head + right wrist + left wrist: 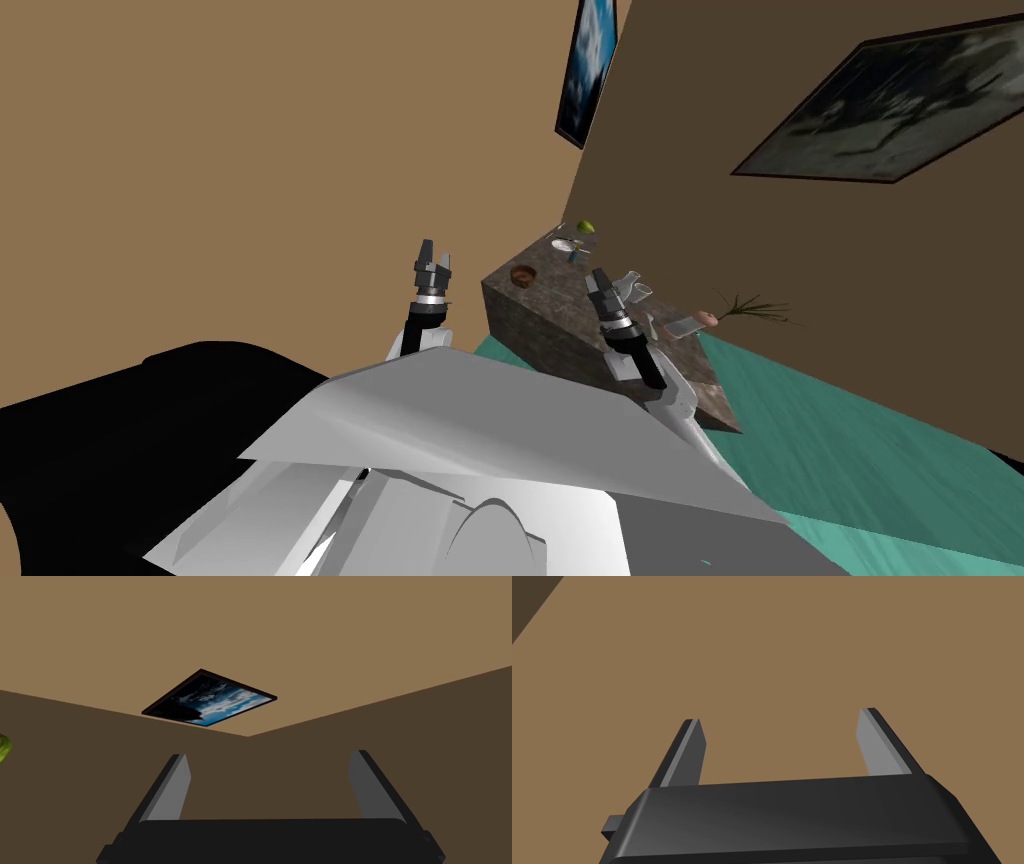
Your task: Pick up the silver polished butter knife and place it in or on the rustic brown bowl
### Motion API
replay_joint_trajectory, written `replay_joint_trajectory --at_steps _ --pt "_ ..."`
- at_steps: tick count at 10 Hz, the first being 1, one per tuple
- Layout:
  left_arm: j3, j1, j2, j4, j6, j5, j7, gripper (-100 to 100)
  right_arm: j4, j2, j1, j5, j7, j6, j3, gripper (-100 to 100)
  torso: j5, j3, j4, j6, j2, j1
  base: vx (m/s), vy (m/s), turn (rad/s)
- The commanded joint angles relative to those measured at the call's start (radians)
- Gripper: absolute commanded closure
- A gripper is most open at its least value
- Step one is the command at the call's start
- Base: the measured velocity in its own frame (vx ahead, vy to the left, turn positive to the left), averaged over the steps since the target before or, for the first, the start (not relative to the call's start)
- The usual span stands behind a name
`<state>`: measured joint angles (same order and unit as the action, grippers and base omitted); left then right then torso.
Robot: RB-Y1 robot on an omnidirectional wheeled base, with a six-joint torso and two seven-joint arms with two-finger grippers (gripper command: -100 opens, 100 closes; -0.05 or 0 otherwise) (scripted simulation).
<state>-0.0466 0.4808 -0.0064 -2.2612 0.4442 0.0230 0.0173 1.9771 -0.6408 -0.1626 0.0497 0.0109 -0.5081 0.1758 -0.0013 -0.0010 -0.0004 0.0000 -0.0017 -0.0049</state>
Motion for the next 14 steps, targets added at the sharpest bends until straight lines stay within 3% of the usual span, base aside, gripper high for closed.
replay_joint_trajectory --at_steps 1,2,3,4,5,6,7,8,9,10,11,12,13,14 --pt "0.000 0.000 0.000 0.000 0.000 0.000 0.000 0 -0.006 -0.044 0.010 0.001 0.001 0.003 0.014 -100 0.000 0.000 0.000 0.000 0.000 0.000 -0.022 -0.062 0.194" --pt "0.000 0.000 0.000 0.000 0.000 0.000 0.000 0 -0.037 -0.076 0.031 0.001 0.006 0.000 0.049 -100 0.000 0.000 0.000 0.001 0.000 0.000 -0.033 -0.087 0.361" --pt "0.000 0.000 0.000 0.000 0.000 0.000 0.000 0 -0.037 -0.101 0.031 0.001 0.006 0.000 0.049 -100 0.000 0.000 0.000 0.000 0.000 -0.001 -0.032 -0.079 0.186" --pt "0.000 0.000 0.000 0.000 0.000 0.000 0.000 0 -0.068 -0.133 0.051 0.000 0.010 -0.003 0.086 -100 0.000 0.000 0.000 0.001 0.000 -0.001 -0.034 -0.067 0.294" --pt "0.000 0.000 0.000 0.000 0.000 0.000 0.000 0 -0.068 -0.158 0.051 0.000 0.010 -0.003 0.086 -100 0.000 0.000 0.000 0.000 0.000 0.000 -0.028 -0.059 0.209" --pt "0.000 0.000 0.000 0.000 0.000 0.000 0.000 0 -0.101 -0.192 0.070 -0.002 0.015 -0.005 0.125 -100 0.000 0.000 0.000 0.001 0.000 0.000 -0.032 -0.064 0.356" --pt "0.000 0.000 0.000 0.000 0.000 0.000 0.000 0 -0.101 -0.215 0.070 -0.002 0.015 -0.005 0.125 -100 0.000 0.000 0.000 0.000 0.000 0.000 -0.029 -0.058 0.217" --pt "0.000 0.000 0.000 0.000 0.000 0.000 0.000 0 -0.134 -0.247 0.088 -0.003 0.019 -0.005 0.165 -100 0.000 0.000 0.000 0.001 0.000 0.000 -0.024 -0.059 0.309" --pt "0.000 0.000 0.000 0.000 0.000 0.000 0.000 0 -0.134 -0.272 0.088 -0.003 0.019 -0.005 0.165 -100 0.000 0.000 0.000 0.000 -0.001 0.000 -0.025 -0.051 0.234" --pt "0.000 0.000 0.000 0.000 0.000 0.000 0.000 0 -0.167 -0.310 0.104 -0.005 0.023 -0.005 0.206 -100 0.000 -0.001 0.000 0.001 -0.001 0.001 -0.040 -0.052 0.358" --pt "0.000 0.000 0.000 0.000 0.000 0.000 0.000 0 -0.167 -0.328 0.104 -0.005 0.023 -0.005 0.207 -100 0.000 0.000 0.000 0.000 0.000 0.001 -0.032 -0.046 0.249" --pt "0.000 0.000 0.000 0.000 0.000 0.000 0.000 0 -0.201 -0.365 0.118 -0.007 0.027 -0.004 0.249 -100 0.000 0.000 0.000 0.001 -0.001 0.001 -0.030 -0.042 0.328" --pt "0.000 0.000 0.000 0.000 0.000 0.000 0.000 0 -0.201 -0.383 0.118 -0.007 0.027 -0.004 0.249 -100 0.000 -0.001 0.000 0.001 -0.001 0.001 -0.022 -0.040 0.203" --pt "0.000 0.000 0.000 0.000 0.000 0.000 0.000 0 -0.235 -0.425 0.131 -0.010 0.031 -0.001 0.286 -100 0.000 -0.001 0.000 0.002 -0.001 0.001 -0.019 -0.044 0.327"
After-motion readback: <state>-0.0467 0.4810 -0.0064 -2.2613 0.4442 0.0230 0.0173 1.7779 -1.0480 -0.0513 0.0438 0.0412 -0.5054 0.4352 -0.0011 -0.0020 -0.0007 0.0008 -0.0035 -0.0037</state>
